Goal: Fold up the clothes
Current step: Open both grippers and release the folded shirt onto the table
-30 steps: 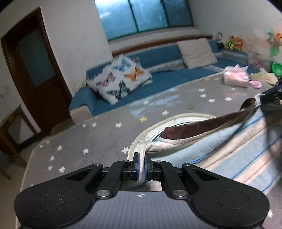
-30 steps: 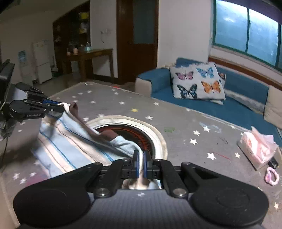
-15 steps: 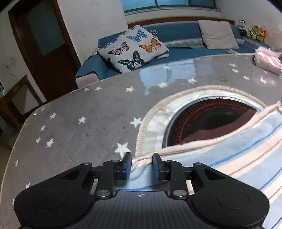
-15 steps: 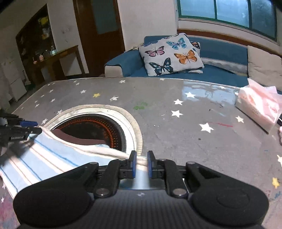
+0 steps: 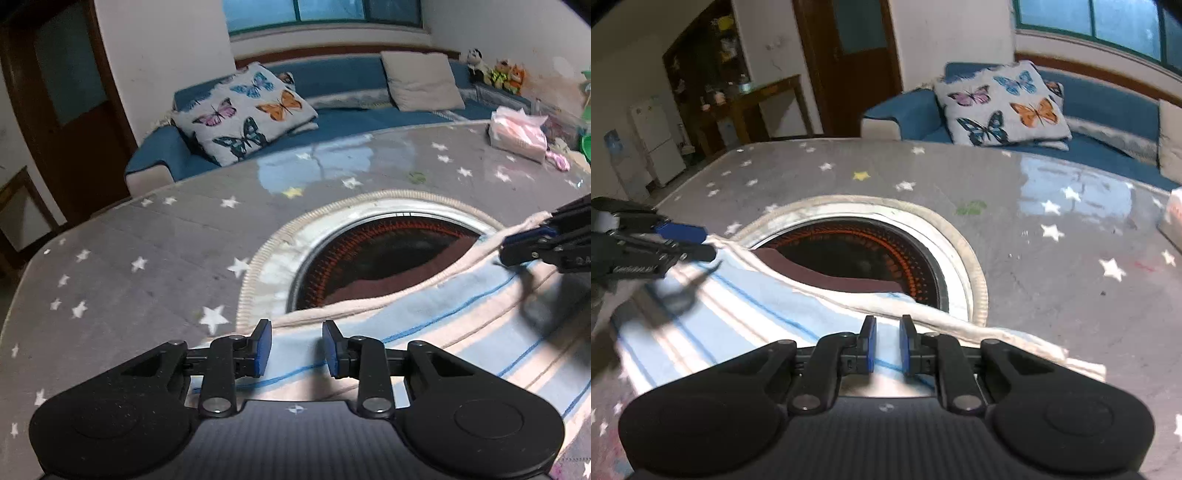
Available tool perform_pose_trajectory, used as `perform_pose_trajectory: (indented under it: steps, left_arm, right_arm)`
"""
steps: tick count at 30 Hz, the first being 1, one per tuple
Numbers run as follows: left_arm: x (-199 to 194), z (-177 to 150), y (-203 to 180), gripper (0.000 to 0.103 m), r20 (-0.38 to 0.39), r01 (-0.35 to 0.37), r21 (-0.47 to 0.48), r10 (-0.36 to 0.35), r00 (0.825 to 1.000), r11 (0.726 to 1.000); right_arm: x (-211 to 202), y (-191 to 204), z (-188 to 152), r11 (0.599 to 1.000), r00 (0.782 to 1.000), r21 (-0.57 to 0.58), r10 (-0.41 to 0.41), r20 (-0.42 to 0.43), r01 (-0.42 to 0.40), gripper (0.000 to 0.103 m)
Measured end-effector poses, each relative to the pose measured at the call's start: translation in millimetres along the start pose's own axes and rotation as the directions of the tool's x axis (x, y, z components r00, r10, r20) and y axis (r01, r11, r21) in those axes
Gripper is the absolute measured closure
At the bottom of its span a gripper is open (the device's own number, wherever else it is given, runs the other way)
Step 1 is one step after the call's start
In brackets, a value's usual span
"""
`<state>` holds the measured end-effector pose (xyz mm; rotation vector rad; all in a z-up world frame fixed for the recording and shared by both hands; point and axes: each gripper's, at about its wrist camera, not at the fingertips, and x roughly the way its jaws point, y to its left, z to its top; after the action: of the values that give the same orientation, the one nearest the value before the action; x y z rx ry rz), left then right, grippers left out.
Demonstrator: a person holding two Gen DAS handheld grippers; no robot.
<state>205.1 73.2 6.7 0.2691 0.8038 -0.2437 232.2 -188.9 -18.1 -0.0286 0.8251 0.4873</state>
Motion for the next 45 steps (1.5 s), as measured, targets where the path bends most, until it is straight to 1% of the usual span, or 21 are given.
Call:
perform_pose_trajectory:
  steps: [5, 8, 10, 12, 13, 14, 15, 17, 20, 21, 22, 23, 24, 26, 30, 34, 35, 38, 40, 42, 45]
  left_arm:
    - [25, 0, 3, 0.069, -0.038, -0.035, -0.002, 0.035, 0.999, 0.999]
    - [23, -2, 8, 0.069, -0.031, -0.031, -0.022, 0.03, 0.999, 0.999]
    - [20, -4, 11, 0.068, -0.028, -0.031, -0.032, 0.03, 0.999, 0.999]
    - [13, -6, 12, 0.066, -0.025, -0.039, -0.03, 0.038, 0.999, 0.999]
    - [9, -8, 12, 0.062, -0.021, -0.044, -0.028, 0.043, 0.999, 0.999]
    - [5, -9, 13, 0.06, -0.016, -0.05, -0.027, 0.049, 0.999, 0.998]
    - [0, -11, 13, 0.059, -0.011, -0.051, -0.029, 0.051, 0.999, 0.998]
    - [-8, -16, 16, 0.053, -0.005, -0.048, -0.039, 0.047, 0.999, 0.998]
    - [-18, -28, 21, 0.052, -0.011, -0.062, -0.052, 0.062, 0.998, 0.997]
    - [-21, -32, 23, 0.052, -0.015, -0.07, -0.058, 0.069, 0.997, 0.996]
    - [-24, -37, 25, 0.049, -0.019, -0.079, -0.066, 0.078, 0.997, 0.995]
    - [-29, -43, 28, 0.045, -0.018, -0.087, -0.075, 0.086, 0.996, 0.993]
    - [-34, -49, 30, 0.043, -0.017, -0.094, -0.083, 0.092, 0.996, 0.992]
    - [-43, -60, 32, 0.041, -0.016, -0.105, -0.095, 0.104, 0.994, 0.99]
    - [-64, -84, 37, 0.033, -0.003, -0.129, -0.108, 0.13, 0.992, 0.986]
    - [-79, -103, 39, 0.031, 0.016, -0.203, -0.081, 0.205, 0.979, 0.976]
    - [-79, -107, 43, 0.031, 0.003, -0.222, -0.088, 0.223, 0.975, 0.971]
    - [-91, -117, 57, 0.033, -0.005, -0.238, -0.143, 0.239, 0.971, 0.961]
    - [-103, -123, 61, 0.033, 0.008, -0.221, -0.174, 0.226, 0.974, 0.96]
    - [-118, -129, 59, 0.033, 0.034, -0.172, -0.19, 0.181, 0.983, 0.967]
    - [-132, -134, 45, 0.033, 0.075, -0.106, -0.162, 0.119, 0.99, 0.981]
  right_arm:
    - [11, -5, -1, 0.999, 1.0, 0.037, -0.012, -0.005, 0.012, 0.09]
    - [12, -4, -2, 0.999, 1.0, 0.033, -0.027, 0.0, 0.027, 0.09]
    - [10, 1, -1, 0.999, 0.999, 0.011, -0.032, 0.006, 0.032, 0.09]
    - [5, 8, 0, 1.0, 1.0, -0.002, -0.016, 0.015, 0.016, 0.089]
    - [3, 12, 0, 1.0, 1.0, -0.009, -0.005, 0.018, 0.005, 0.088]
    - [2, 16, 0, 1.0, 1.0, -0.018, 0.006, 0.019, -0.006, 0.084]
    - [1, 21, 0, 0.999, 1.0, -0.03, 0.018, 0.015, -0.017, 0.08]
    - [1, 34, -2, 0.997, 0.999, -0.066, 0.043, -0.001, -0.043, 0.076]
    - [5, 54, -9, 0.989, 0.998, -0.13, 0.063, -0.03, -0.067, 0.065]
    - [6, 61, -11, 0.986, 0.997, -0.148, 0.07, -0.038, -0.075, 0.065]
    - [7, 67, -14, 0.984, 0.996, -0.16, 0.077, -0.043, -0.083, 0.065]
    - [7, 72, -17, 0.981, 0.996, -0.173, 0.081, -0.046, -0.088, 0.062]
    - [6, 79, -21, 0.977, 0.995, -0.192, 0.084, -0.048, -0.091, 0.058]
    - [4, 93, -28, 0.968, 0.995, -0.231, 0.09, -0.05, -0.1, 0.053]
    - [-4, 118, -41, 0.943, 0.992, -0.309, 0.111, -0.052, -0.122, 0.053]
    - [-11, 142, -53, 0.913, 0.989, -0.379, 0.134, -0.067, -0.15, 0.051]
    - [-13, 147, -56, 0.906, 0.987, -0.393, 0.14, -0.073, -0.158, 0.051]
    - [-19, 153, -59, 0.899, 0.985, -0.402, 0.155, -0.075, -0.172, 0.051]
    - [-27, 151, -59, 0.907, 0.984, -0.381, 0.165, -0.065, -0.177, 0.051]
    - [-34, 146, -60, 0.915, 0.984, -0.363, 0.167, -0.058, -0.177, 0.051]
    - [-42, 140, -62, 0.919, 0.989, -0.364, 0.14, -0.051, -0.149, 0.05]
